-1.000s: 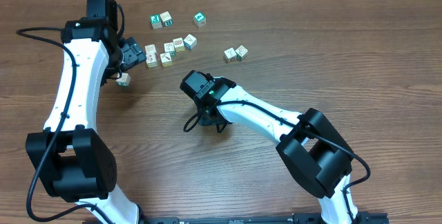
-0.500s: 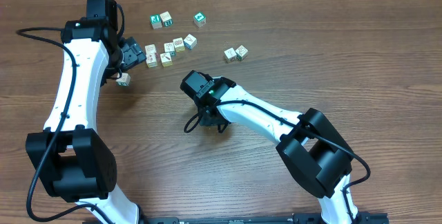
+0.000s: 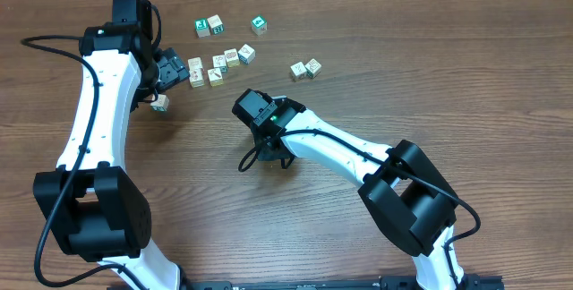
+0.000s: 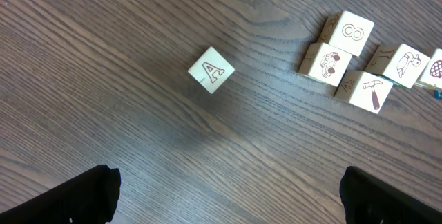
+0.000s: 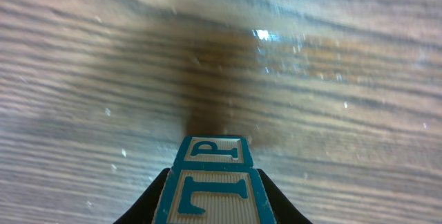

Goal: Form a tower

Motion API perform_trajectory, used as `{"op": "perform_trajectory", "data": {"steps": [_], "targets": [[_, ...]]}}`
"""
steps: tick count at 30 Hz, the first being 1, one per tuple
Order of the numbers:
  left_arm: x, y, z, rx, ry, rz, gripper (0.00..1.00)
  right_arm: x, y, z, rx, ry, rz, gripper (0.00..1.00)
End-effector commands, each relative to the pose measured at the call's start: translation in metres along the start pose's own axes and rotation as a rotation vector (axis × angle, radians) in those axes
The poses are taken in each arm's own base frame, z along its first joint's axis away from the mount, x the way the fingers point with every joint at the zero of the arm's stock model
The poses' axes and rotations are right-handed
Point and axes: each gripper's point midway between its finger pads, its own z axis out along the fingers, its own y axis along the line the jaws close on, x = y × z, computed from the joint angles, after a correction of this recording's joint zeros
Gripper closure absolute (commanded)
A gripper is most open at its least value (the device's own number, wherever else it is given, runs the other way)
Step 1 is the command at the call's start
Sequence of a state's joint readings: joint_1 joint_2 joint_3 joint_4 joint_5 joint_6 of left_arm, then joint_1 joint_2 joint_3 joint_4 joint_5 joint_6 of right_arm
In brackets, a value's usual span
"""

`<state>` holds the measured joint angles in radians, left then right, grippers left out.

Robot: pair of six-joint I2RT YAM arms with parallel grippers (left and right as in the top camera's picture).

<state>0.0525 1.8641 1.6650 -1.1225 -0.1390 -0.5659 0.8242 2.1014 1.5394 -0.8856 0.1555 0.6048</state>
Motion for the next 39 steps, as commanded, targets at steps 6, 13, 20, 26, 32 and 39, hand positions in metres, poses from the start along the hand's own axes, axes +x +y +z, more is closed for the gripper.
{"op": "perform_trajectory", "data": {"steps": [6, 13, 20, 26, 32, 39], "targets": [[-0.005, -0.002, -0.010, 0.017, -0.025, 0.009, 0.00, -0.021, -0.016, -0.004, 0.015, -0.027, 0.121, 0.92], [-0.005, -0.002, -0.010, 0.017, -0.025, 0.009, 0.01, -0.026, -0.018, -0.004, 0.020, -0.045, 0.168, 0.92], [-0.005, -0.002, -0.010, 0.017, -0.025, 0.009, 0.00, -0.026, -0.017, -0.004, 0.019, -0.045, 0.168, 0.91], [-0.005, -0.002, -0.010, 0.017, -0.025, 0.009, 0.01, -0.025, -0.017, -0.004, 0.020, -0.044, 0.167, 0.86], [-0.005, -0.002, -0.010, 0.017, -0.025, 0.009, 0.01, -0.025, -0.017, -0.004, 0.019, -0.044, 0.167, 0.76], [-0.005, -0.002, -0.010, 0.017, -0.024, 0.009, 0.00, -0.025, -0.018, -0.004, 0.021, -0.042, 0.166, 0.57]]}}
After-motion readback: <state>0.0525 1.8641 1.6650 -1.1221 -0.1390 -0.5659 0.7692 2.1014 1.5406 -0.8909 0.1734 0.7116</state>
